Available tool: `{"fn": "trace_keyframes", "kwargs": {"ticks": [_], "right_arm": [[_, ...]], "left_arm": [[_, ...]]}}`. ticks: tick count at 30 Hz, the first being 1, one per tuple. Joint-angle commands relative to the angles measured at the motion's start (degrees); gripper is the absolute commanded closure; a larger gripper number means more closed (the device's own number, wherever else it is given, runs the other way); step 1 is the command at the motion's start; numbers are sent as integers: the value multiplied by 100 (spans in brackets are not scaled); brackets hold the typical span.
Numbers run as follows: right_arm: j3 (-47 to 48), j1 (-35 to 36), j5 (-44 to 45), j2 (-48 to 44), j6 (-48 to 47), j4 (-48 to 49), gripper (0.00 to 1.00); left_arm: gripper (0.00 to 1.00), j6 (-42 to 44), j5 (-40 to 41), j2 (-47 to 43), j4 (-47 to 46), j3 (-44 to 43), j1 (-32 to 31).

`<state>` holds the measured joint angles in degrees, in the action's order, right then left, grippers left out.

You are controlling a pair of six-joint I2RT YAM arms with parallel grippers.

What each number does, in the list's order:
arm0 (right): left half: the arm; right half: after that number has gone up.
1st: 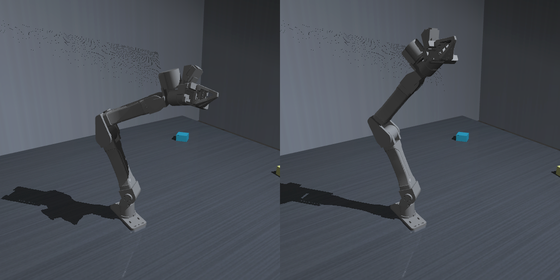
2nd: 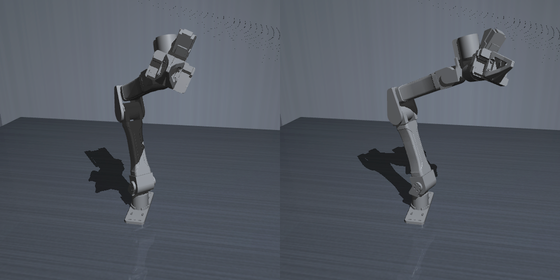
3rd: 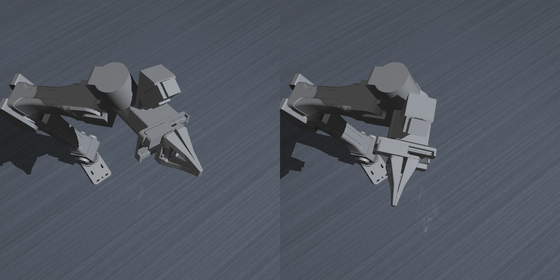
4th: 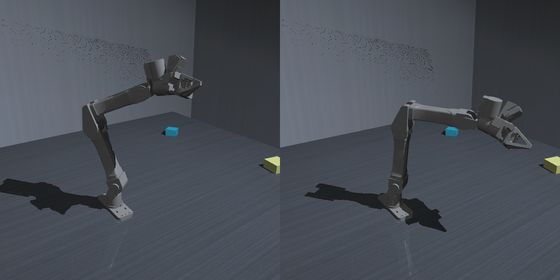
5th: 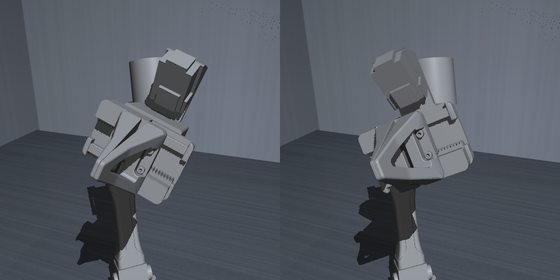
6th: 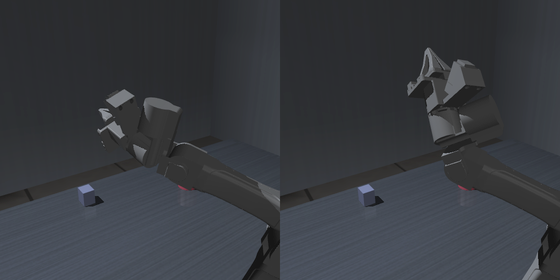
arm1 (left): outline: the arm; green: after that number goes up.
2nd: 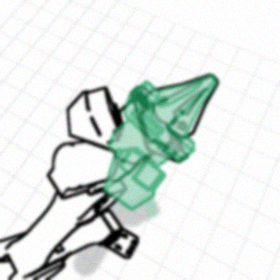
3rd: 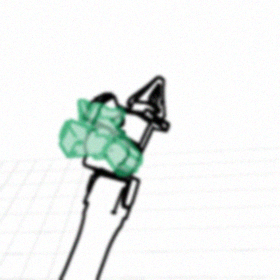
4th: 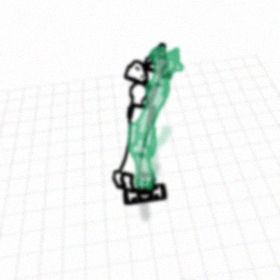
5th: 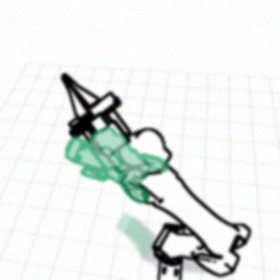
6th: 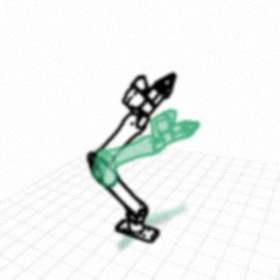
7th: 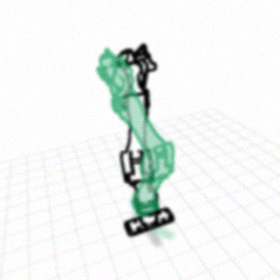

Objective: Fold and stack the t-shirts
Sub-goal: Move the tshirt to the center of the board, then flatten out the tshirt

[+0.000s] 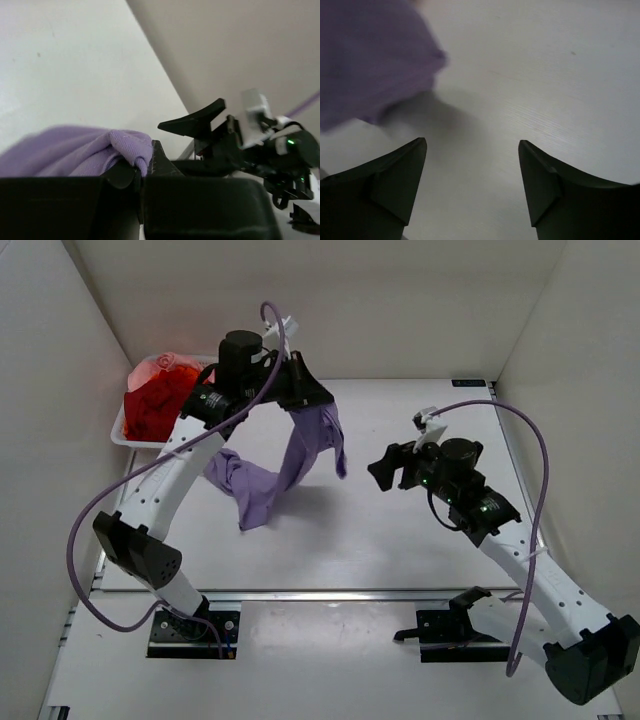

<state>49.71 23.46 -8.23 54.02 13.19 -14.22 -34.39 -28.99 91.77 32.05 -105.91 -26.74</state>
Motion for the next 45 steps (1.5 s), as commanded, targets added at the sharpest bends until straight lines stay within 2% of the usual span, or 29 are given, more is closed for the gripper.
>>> {"fn": "trace_keyframes", "kwargs": {"ticks": [1, 4, 9, 13, 15, 17, 20, 22, 26, 27, 28, 29, 30, 31, 35, 40, 43, 45], "right_arm": [[3, 641, -216, -147, -237, 1060, 24], [178, 1160, 14, 125, -177, 1377, 14], [477, 1442, 375, 881, -334, 1930, 8], [802, 1433, 139, 1452, -370, 2019, 9], [917, 1477, 41, 1593, -335, 2055, 17], [1005, 1617, 50, 1726, -317, 2133, 21], [1084, 1784, 207, 1762, -264, 2125, 20], [971, 1916, 172, 1683, -151, 2221, 15], [750, 1908, -37, 1725, 43, 2547, 16], [785, 1881, -82, 1778, 87, 2547, 18], [838, 1890, -169, 1901, 113, 2564, 33], [917, 1960, -162, 2032, 114, 2512, 65], [1048, 1952, -83, 2077, 105, 2320, 77], [1101, 1952, -13, 2121, 131, 2275, 100], [1286, 1733, 426, 1920, 9, 1696, 100], [1926, 1512, 1639, 1060, -598, 1053, 100], [2515, 1144, 1579, 611, -747, 895, 100], [2919, 1038, 1552, 453, -949, 808, 100]], "left_arm": [[100, 82, -80, -326, 47, -62, -191], [100, 64, -45, -352, 64, 26, -191], [100, 12, -80, -493, 38, 246, -173], [100, 73, -63, -589, 108, 351, -147], [100, 99, -71, -625, 99, 448, -121], [100, 55, -19, -634, 108, 501, -103], [100, 117, 52, -669, 178, 589, -86], [100, 125, 52, -669, 152, 633, -77], [100, 64, 96, -695, 117, 764, -16], [100, 82, 104, -704, 91, 782, -67], [100, 56, 104, -747, 64, 800, -51], [100, 64, 131, -731, 99, 808, -42], [100, 38, 139, -739, 117, 826, -24], [100, 64, 140, -739, 100, 861, -7], [100, 161, 201, -722, 196, 564, 99], [100, 293, -97, -520, 47, -341, 187], [100, -75, -911, -335, -180, -1228, 345], [100, -295, -1221, -387, -505, -1300, 301]]}}
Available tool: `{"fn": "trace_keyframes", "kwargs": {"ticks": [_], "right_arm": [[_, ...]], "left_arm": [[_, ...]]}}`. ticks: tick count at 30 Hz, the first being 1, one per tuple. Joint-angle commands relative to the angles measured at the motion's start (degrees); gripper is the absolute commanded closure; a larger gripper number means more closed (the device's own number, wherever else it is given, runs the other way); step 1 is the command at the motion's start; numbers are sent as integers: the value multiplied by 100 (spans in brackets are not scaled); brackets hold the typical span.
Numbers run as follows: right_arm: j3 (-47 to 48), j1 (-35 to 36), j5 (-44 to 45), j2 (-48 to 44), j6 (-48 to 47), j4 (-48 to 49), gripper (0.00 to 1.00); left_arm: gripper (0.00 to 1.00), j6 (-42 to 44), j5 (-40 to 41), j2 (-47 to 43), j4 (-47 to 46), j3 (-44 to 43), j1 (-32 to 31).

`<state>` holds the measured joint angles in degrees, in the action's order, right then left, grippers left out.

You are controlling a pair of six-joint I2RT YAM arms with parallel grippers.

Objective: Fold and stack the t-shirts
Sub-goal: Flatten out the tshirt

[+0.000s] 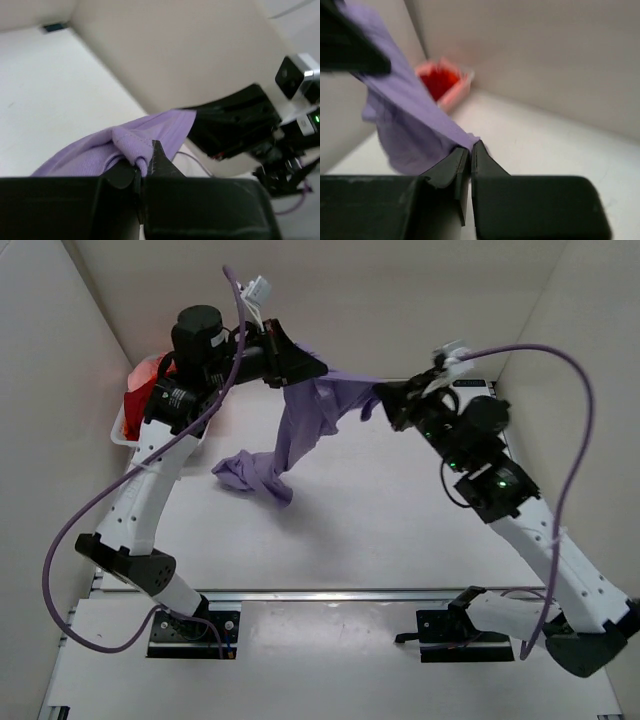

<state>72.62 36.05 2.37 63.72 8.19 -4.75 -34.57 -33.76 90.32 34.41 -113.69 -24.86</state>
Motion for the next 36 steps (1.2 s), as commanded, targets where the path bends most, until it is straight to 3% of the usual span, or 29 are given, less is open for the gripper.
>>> {"fn": "trace_keyframes", "kwargs": {"ticks": [1, 7, 10, 12, 14, 15, 16, 19, 21, 22, 24, 30, 32, 34, 35, 36], "right_arm": [[935, -248, 475, -554, -528, -279, 100], [1869, -318, -192, -870, -748, -842, 100], [1948, -914, -989, -1107, -547, -860, 100], [2142, -2227, -1816, -1082, -135, -817, 100], [2283, -3793, -3716, -959, 454, -476, 100], [2196, -4991, -4701, -932, 1187, 135, 100], [2212, -5151, -4754, -871, 1429, 211, 99], [3072, -3864, -3562, -371, 265, -841, 100], [3660, -3746, -3314, -11, -79, -1280, 100], [3759, -4007, -3653, 95, -37, -1282, 100], [3533, -4430, -4024, 70, 332, -1029, 100], [2574, -3853, -4333, 8, 254, -1071, 100], [2328, -2471, -3817, 52, -140, -1499, 99], [2064, -530, -2188, 271, -964, -1747, 70], [2011, -138, -1484, 464, -1116, -1809, 61], [1950, 423, -1294, 579, -1274, -1827, 41]], "left_arm": [[100, -392, -903, -356, -874, -540, 96], [100, -1034, -1712, -840, -1928, 144, -28], [100, -1262, -1923, -1016, -2244, 356, -45], [100, -1342, -1941, -1078, -2325, 418, 8], [100, -1359, -1950, -1017, -2334, 392, 78], [100, -1368, -1916, -947, -2334, 339, 122], [100, -1325, -1898, -903, -2317, 252, 183], [99, -1360, -1810, -622, -2246, -161, 437], [99, -1438, -1836, -385, -2386, -460, 447], [100, -1508, -1888, -306, -2439, -496, 482], [100, -1614, -1933, -200, -2589, -505, 439], [99, -1220, -1837, -374, -2186, 83, 316], [99, -1088, -1775, -401, -2071, 119, 306], [99, -1017, -1713, -436, -1965, 224, 307], [99, -982, -1670, -437, -1921, 259, 350], [99, -973, -1652, -454, -1895, 294, 316]]}}
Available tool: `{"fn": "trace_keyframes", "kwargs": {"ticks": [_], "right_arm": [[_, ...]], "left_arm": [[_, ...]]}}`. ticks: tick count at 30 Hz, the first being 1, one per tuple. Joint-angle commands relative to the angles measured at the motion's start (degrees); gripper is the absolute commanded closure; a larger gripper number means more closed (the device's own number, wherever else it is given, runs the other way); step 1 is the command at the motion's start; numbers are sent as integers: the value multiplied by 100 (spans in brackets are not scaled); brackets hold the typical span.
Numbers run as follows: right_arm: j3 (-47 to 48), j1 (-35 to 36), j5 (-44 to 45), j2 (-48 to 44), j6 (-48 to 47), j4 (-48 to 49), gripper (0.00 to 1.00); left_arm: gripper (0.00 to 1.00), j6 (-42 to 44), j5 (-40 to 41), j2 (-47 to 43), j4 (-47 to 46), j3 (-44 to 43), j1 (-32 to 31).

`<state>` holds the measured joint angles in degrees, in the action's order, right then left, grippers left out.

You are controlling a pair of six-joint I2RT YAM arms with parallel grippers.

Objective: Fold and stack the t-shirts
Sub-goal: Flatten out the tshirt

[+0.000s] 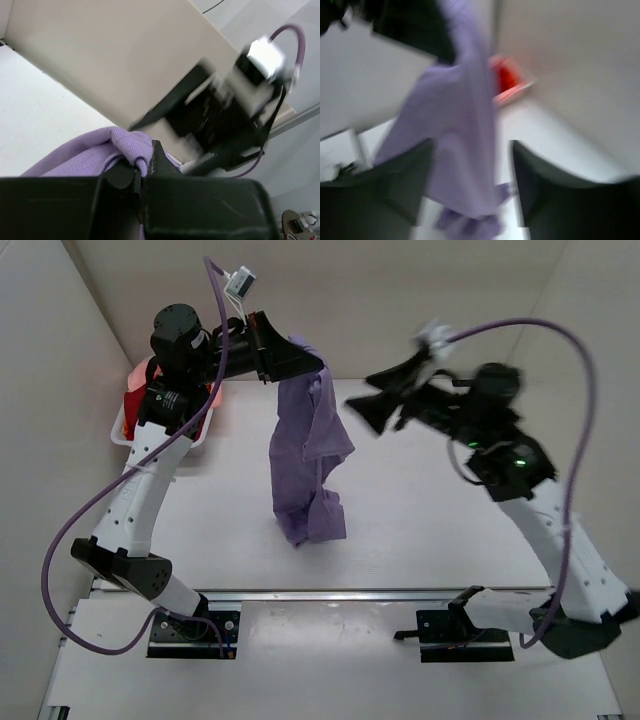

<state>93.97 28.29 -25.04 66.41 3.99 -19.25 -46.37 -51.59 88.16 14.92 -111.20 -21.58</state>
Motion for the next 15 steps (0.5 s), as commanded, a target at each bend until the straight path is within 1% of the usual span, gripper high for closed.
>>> {"fn": "trace_keyframes", "kwargs": {"ticks": [1, 2, 3, 4, 8, 10, 13, 15], "right_arm": [[-291, 1683, 1675, 511, -978, -309, 29], [-553, 1897, 2156, 661, -1031, -195, 19], [-721, 2325, 2483, 741, -1119, 15, 13], [-818, 2521, 2669, 794, -1233, 61, 8], [-1187, 2734, 3083, 804, -1286, 350, 4], [-1381, 2743, 2961, 715, -1225, 500, 3], [-1557, 2778, 3188, 618, -1173, 729, 3], [-1776, 2857, 3653, 522, -1286, 1096, 3]], "left_arm": [[99, 207, 141, -255, 55, 54, 14], [100, 233, 132, -264, 81, 80, 14], [99, 234, 167, -299, 90, 107, 31], [99, 225, 176, -291, 90, 159, 58], [100, 312, 150, -413, 161, 318, 93], [99, 313, 185, -457, 161, 405, 58], [99, 260, 220, -475, 21, 581, 58], [99, 181, 228, -528, -94, 705, 67]]}}
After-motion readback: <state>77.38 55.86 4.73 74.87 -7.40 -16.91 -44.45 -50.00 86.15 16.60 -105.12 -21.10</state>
